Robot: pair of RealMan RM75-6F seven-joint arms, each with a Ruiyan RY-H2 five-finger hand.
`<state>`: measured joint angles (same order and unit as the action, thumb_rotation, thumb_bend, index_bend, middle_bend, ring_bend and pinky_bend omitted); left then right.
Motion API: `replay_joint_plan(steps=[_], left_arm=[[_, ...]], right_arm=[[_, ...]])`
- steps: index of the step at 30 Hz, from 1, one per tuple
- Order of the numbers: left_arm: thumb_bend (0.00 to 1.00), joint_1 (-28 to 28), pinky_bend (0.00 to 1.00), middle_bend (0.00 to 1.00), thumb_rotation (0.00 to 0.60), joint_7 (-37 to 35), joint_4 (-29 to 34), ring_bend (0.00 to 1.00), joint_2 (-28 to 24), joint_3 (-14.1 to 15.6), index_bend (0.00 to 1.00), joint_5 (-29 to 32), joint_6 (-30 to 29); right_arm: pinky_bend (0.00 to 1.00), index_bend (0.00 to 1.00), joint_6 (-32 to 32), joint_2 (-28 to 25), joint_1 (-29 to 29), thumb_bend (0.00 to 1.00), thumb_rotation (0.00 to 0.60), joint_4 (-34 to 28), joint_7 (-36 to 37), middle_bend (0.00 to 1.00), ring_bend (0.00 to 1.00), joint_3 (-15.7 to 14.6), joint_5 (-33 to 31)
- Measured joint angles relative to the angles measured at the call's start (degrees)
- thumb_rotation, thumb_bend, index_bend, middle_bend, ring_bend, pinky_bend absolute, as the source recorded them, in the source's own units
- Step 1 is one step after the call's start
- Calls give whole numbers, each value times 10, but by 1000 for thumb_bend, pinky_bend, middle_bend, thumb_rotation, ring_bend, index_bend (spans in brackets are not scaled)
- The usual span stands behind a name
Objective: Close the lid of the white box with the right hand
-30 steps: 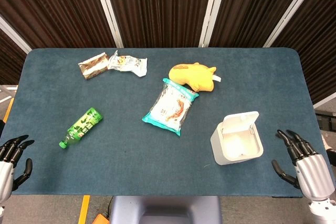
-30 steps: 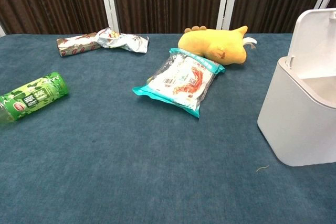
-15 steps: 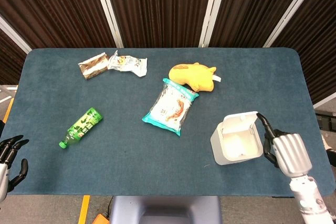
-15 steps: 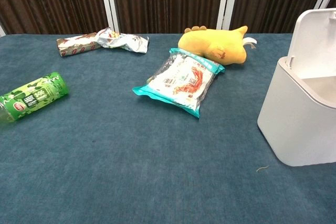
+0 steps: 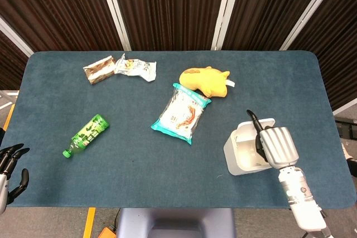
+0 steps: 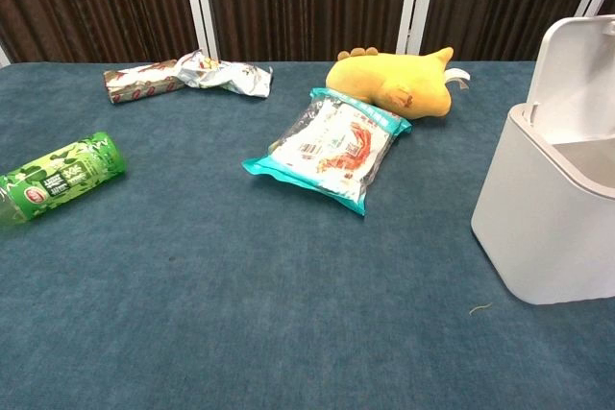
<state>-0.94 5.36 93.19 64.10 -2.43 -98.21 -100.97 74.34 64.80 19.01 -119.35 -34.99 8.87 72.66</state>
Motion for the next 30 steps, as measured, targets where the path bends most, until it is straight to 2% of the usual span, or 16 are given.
replay_joint_plan(steps=[10, 18, 30], left_arm=[[547, 0, 368, 217, 600, 1, 1, 226, 0, 1, 252, -2, -1], [546, -1, 368, 216, 600, 1, 2, 225, -1, 1, 252, -1, -1], [547, -2, 368, 216, 600, -11, -1, 225, -2, -1, 255, 0, -6]], right_arm=[[934, 307, 5, -9, -7, 888, 600, -12, -9, 860, 752, -29, 9], [934, 394, 17, -20, -22, 888, 600, -9, 11, 860, 752, -52, 50], [934, 409, 39, -40, -73, 887, 600, 30, 74, 860, 752, -127, 161]])
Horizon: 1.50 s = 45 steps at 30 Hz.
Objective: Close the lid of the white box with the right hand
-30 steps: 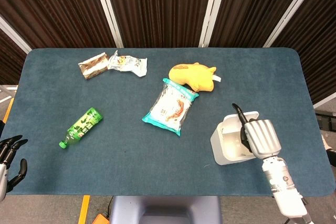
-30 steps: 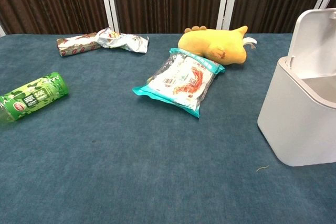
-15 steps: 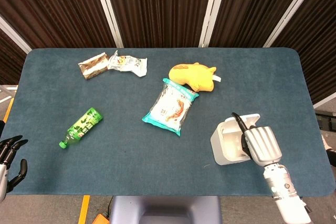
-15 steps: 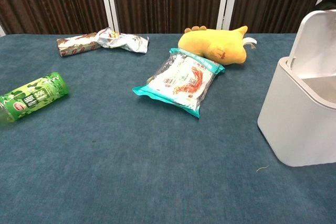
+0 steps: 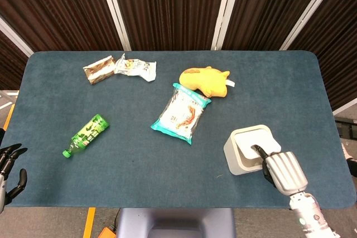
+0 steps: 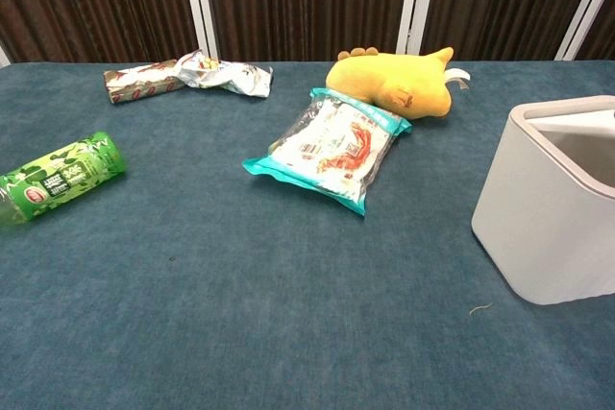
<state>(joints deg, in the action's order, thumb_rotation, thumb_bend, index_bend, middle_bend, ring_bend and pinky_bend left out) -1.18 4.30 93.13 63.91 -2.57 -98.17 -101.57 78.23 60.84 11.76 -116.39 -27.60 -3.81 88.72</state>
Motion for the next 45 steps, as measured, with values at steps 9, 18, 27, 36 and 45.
replay_joint_plan(steps=[9, 18, 27, 36, 45], left_arm=[[546, 0, 368, 217, 600, -4, -1, 226, 0, -1, 255, 0, -1], [547, -1, 368, 217, 600, -4, -1, 225, 0, -1, 256, -1, -3], [547, -1, 368, 218, 600, -3, -1, 225, 0, 0, 257, -2, -2], [546, -1, 368, 217, 600, -2, 0, 225, 0, 0, 256, -2, -3], [548, 2, 369, 218, 600, 10, -2, 226, 4, 2, 256, -13, -1]], right_arm=[[934, 410, -3, 0, -22, 888, 600, 41, 34, 860, 752, -26, 31], [934, 410, -19, 1, -26, 888, 600, 51, 40, 860, 752, -22, 13], [936, 393, -26, -3, -29, 888, 600, 55, 51, 860, 752, -21, 8], [854, 286, 67, -35, -49, 857, 600, 59, 167, 701, 524, -17, 92], [206, 179, 186, -63, -96, 448, 600, 116, 293, 195, 87, -5, 124]])
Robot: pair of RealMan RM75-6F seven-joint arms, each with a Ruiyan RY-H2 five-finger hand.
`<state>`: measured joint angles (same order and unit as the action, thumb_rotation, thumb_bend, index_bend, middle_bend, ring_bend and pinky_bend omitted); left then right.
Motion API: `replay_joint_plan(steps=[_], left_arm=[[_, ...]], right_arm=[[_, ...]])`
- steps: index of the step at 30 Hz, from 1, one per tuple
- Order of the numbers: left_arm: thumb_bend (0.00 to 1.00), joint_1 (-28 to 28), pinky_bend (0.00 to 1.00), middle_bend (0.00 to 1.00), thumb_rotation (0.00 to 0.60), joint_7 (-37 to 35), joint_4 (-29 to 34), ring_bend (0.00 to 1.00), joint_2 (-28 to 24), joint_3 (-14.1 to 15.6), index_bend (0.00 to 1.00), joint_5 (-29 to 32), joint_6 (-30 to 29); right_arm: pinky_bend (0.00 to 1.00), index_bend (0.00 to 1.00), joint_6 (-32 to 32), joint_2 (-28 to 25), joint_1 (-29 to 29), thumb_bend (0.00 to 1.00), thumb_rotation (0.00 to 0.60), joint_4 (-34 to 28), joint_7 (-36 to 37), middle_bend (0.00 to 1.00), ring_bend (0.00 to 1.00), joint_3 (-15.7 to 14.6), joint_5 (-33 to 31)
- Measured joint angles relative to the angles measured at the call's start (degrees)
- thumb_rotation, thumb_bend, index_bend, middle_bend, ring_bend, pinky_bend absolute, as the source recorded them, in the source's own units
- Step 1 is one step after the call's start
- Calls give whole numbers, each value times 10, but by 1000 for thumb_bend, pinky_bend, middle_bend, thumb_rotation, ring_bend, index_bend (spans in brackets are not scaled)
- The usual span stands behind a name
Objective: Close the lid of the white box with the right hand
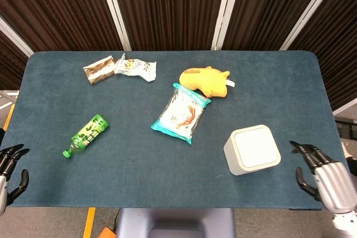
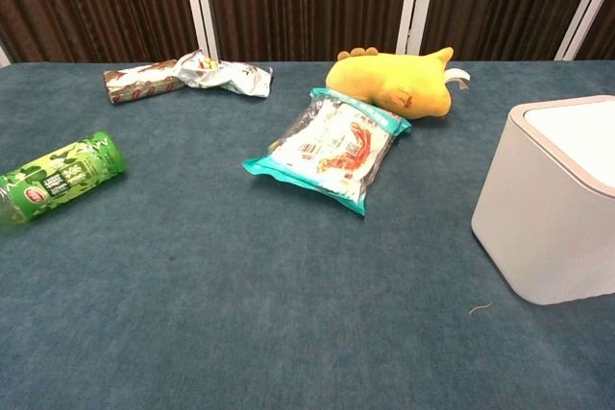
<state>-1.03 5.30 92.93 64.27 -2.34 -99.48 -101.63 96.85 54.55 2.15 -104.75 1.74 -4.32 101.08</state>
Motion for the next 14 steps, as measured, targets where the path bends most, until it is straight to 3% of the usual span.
replay_joint_plan(steps=[4, 8, 14], left_arm=[[548, 3, 369, 218, 600, 9, 1, 226, 2, 2, 256, -2, 7], [549, 5, 369, 218, 600, 21, 2, 226, 5, 2, 256, -2, 12], [548, 7, 369, 218, 600, 26, 4, 225, 7, 1, 256, 1, 17]], right_arm=[[160, 95, -18, 0, -10, 337, 600, 14, -5, 105, 0, 0, -38], [147, 50, -44, -1, -10, 325, 600, 17, -8, 69, 0, 2, -57], [145, 46, -34, 7, -17, 325, 600, 22, -8, 66, 0, 7, -45]])
